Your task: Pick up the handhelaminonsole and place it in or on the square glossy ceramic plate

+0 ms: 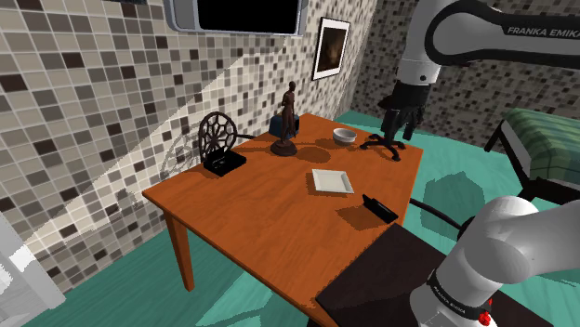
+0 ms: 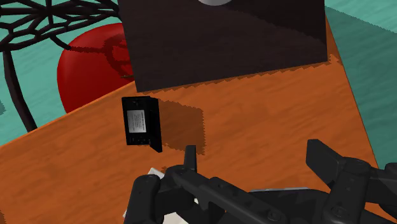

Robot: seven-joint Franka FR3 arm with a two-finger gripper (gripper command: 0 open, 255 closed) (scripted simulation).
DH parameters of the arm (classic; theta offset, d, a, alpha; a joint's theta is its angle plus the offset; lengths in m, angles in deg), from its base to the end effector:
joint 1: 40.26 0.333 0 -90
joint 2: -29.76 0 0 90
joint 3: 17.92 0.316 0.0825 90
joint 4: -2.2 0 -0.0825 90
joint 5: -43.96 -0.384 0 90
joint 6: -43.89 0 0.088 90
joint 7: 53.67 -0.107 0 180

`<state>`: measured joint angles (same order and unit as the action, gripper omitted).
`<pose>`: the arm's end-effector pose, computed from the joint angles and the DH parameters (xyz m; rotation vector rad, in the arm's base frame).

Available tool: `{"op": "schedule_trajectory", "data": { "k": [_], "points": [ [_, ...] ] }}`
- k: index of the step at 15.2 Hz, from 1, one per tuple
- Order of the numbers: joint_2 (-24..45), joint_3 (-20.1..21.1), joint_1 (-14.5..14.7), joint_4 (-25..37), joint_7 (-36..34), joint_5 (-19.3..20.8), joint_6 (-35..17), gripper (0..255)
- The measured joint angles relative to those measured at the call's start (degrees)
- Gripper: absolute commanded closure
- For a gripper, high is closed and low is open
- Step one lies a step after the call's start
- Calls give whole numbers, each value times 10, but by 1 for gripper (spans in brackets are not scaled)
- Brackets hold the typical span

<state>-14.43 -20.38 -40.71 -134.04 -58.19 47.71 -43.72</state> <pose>0.3044 -0.0262 0.5721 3.0969 -0.1807 -0.1198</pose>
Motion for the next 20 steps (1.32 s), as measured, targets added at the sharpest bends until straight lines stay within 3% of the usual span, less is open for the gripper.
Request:
{"op": "schedule_trajectory", "data": {
  "k": [4, 11, 20],
  "points": [
    [-1, 7, -4, -40, -6, 17, -37, 0],
    [51, 29, -21, -139, -40, 80, -182, 0],
    [192, 52, -82, -208, -126, 215, -379, 0]
  ]
}}
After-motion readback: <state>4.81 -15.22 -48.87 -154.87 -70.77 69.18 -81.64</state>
